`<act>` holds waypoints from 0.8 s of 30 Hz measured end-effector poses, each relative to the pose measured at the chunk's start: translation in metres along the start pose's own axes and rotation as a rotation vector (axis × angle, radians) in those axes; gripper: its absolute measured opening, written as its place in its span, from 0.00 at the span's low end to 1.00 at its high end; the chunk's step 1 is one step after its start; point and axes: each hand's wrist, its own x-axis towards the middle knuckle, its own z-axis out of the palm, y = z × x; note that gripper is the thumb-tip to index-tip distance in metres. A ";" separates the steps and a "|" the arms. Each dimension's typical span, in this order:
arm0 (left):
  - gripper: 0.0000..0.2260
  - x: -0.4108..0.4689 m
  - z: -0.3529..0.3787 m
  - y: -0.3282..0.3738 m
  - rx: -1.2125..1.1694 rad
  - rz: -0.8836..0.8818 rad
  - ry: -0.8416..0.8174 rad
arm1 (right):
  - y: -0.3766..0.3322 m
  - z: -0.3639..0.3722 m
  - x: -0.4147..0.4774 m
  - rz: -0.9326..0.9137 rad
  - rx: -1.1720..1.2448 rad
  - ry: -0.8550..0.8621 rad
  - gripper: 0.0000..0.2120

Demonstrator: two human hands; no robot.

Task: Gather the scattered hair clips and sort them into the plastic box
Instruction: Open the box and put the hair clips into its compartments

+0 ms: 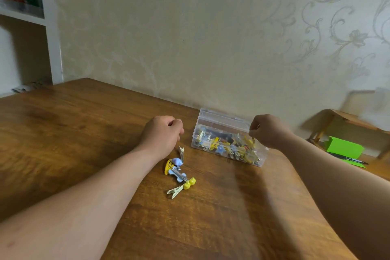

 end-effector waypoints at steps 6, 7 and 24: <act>0.17 0.000 0.000 0.000 0.001 0.004 -0.005 | -0.005 0.001 -0.001 -0.038 -0.063 -0.032 0.03; 0.17 0.000 0.000 0.000 0.001 0.005 -0.005 | -0.005 0.001 -0.001 -0.034 -0.065 -0.034 0.03; 0.17 0.000 -0.002 0.001 0.006 -0.028 0.003 | -0.098 -0.003 -0.102 -0.197 0.702 0.252 0.04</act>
